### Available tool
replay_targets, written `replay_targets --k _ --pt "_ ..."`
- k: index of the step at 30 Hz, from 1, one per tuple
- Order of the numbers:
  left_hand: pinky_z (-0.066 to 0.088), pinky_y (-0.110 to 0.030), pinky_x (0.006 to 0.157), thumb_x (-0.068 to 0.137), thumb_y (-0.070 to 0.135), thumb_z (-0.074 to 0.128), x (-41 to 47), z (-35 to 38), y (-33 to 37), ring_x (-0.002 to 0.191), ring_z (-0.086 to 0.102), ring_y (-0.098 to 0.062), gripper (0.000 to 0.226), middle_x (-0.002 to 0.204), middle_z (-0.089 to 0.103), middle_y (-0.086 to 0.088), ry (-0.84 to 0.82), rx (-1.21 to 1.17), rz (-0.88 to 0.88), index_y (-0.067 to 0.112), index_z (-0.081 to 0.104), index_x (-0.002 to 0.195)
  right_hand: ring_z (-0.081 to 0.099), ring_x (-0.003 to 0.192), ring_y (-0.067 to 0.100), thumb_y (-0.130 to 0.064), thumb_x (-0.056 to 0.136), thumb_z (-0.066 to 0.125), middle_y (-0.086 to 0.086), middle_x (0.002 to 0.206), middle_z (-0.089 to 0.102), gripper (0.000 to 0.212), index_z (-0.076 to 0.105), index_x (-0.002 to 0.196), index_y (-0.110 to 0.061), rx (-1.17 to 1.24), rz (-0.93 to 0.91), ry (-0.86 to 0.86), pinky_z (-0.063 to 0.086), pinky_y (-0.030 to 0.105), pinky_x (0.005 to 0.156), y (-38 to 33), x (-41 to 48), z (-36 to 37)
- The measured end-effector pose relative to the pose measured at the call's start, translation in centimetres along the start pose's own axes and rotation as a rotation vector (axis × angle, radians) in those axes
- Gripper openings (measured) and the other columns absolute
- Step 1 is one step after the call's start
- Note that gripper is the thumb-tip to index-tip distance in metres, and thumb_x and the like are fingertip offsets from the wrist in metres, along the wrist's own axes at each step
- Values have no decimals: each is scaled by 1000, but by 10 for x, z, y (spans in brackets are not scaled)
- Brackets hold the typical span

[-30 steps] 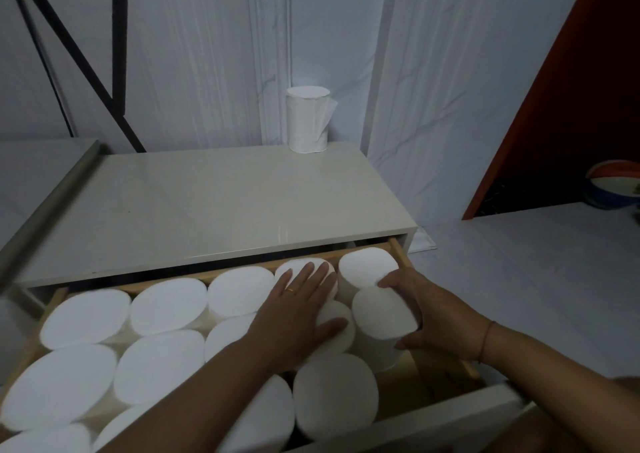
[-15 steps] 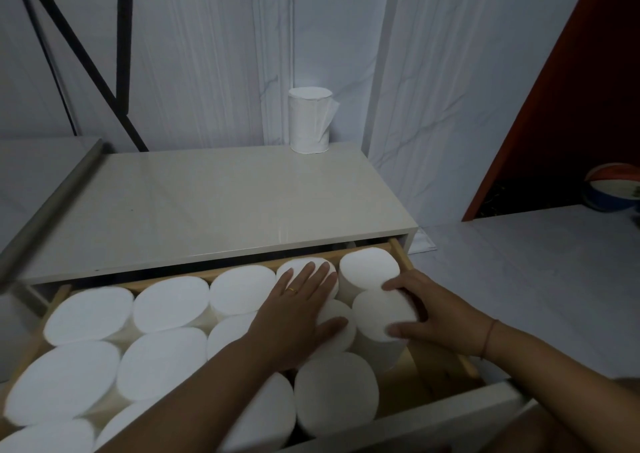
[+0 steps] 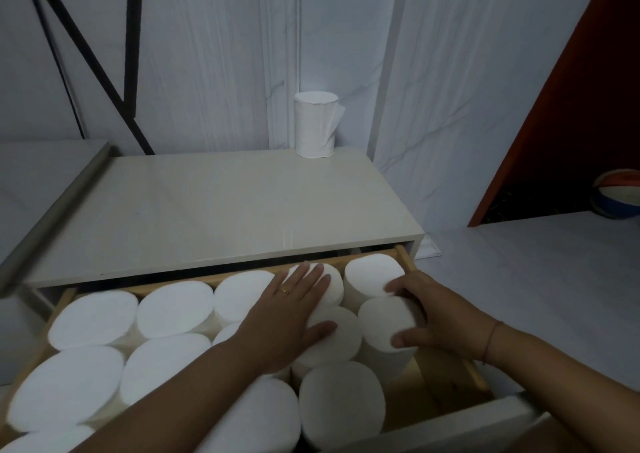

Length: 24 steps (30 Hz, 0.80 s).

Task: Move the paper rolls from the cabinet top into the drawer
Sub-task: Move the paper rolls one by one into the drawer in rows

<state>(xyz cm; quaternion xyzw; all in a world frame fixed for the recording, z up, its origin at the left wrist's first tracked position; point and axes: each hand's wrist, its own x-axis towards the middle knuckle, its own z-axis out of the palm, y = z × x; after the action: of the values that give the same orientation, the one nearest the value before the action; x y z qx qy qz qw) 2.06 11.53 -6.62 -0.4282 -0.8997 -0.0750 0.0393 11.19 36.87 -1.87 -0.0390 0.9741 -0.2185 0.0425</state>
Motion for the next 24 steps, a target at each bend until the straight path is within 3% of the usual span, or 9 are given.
replay_targets --k 2,5,8,15,19,24 --pt "-11 -36 116 88 65 13 1 -8 -8 145 -7 -15 75 158 2 5 87 -3 -5 23 10 150 52 98 4 -45 65 78 -18 109 47 59 44 113 -38 54 -2 68 49 13 81 -5 7 -7" --pt "-12 -34 115 88 65 11 9 -17 -21 144 -10 -12 73 156 -3 8 177 0 -78 26 5 150 52 88 0 -38 69 77 -15 98 53 39 52 99 -36 163 -34 254 44 6 75 -16 30 -16" --pt "-14 -30 114 90 65 14 26 -24 -36 144 -14 -10 71 158 -5 7 199 -9 -157 27 1 149 53 89 3 -33 73 76 -7 98 55 33 57 99 -26 281 -61 364 43 6 74 -27 71 -22" --pt "-7 -36 116 93 60 19 79 -39 -82 146 -5 -14 69 160 3 2 165 -57 -358 23 9 150 49 113 15 -43 75 73 3 128 49 59 48 122 -17 606 152 487 36 24 92 -27 208 -31" --pt "-2 -41 118 92 62 13 90 -31 -97 146 -4 -17 71 160 2 0 75 -6 -458 21 8 150 44 123 21 -46 76 71 9 138 42 77 37 134 -10 626 245 518 32 26 98 -19 281 -44" --pt "-4 -40 118 89 65 9 92 -23 -101 146 -7 -17 74 160 1 0 116 -16 -454 23 7 150 32 136 26 -42 72 76 11 151 26 99 17 145 -10 691 255 585 26 35 111 -15 351 -67"
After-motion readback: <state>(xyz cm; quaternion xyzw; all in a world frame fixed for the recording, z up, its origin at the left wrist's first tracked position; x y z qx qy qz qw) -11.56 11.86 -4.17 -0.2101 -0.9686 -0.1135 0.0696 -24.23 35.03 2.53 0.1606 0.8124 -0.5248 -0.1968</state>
